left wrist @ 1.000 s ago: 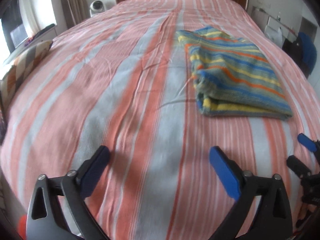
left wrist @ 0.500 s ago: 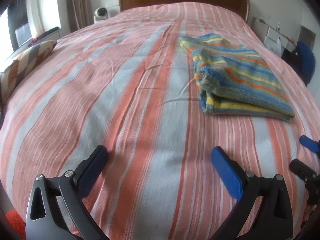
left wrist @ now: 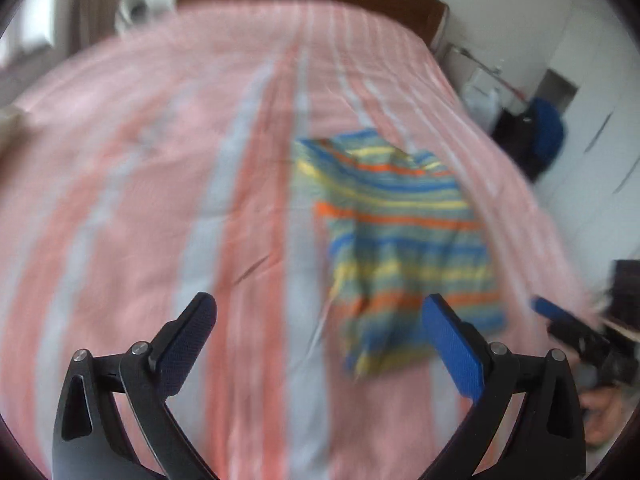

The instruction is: Fold small clothes

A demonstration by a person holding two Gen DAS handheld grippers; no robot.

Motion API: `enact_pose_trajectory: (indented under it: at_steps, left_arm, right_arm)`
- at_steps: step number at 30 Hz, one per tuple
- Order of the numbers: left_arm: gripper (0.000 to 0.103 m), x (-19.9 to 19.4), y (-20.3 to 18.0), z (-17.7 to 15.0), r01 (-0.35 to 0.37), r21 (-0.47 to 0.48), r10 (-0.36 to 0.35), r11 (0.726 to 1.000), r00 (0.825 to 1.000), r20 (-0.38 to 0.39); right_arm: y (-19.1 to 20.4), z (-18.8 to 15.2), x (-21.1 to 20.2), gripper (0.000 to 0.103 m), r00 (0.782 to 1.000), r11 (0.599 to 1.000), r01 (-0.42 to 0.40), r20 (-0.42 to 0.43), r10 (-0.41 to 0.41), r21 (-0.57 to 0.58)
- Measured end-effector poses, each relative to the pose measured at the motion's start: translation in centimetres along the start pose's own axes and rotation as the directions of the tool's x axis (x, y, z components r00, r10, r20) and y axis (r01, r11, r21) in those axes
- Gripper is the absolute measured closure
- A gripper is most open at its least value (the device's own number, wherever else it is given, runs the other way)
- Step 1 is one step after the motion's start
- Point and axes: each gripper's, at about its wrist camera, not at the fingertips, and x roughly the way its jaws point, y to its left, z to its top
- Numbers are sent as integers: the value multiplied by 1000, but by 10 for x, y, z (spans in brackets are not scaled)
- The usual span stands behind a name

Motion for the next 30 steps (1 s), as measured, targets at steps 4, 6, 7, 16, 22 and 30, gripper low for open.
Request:
enact_pose_trajectory:
  at_steps: [4, 6, 7, 16, 22, 30]
  left_arm:
    - [1, 66, 13, 41, 32, -68, -42, 997, 988, -146]
    - [1, 91, 7, 51, 28, -72, -41, 997, 981, -188]
    - [1, 97, 1, 52, 10, -57, -20, 998, 982, -188]
    - [85, 99, -72, 39, -148, 153, 165, 977, 981, -105]
    - [86, 31, -71, 46, -116, 102, 115, 988, 993, 20]
    - [27, 13, -60, 88, -240, 97, 232, 966, 969, 88]
  right_arm:
    - [-54, 63, 58, 13, 997, 972, -45, -58, 59, 229]
    - [-70, 77, 92, 17, 984, 946, -98, -114, 139, 308]
    - [-72, 82, 109, 19, 974, 938, -132, -133, 182, 321]
    - [44, 83, 130, 75, 965, 936, 235, -51, -257, -263]
    - [86, 89, 81, 75, 985, 949, 162, 96, -141, -269]
    - [89, 135, 82, 36, 993, 988, 75, 105, -61, -131]
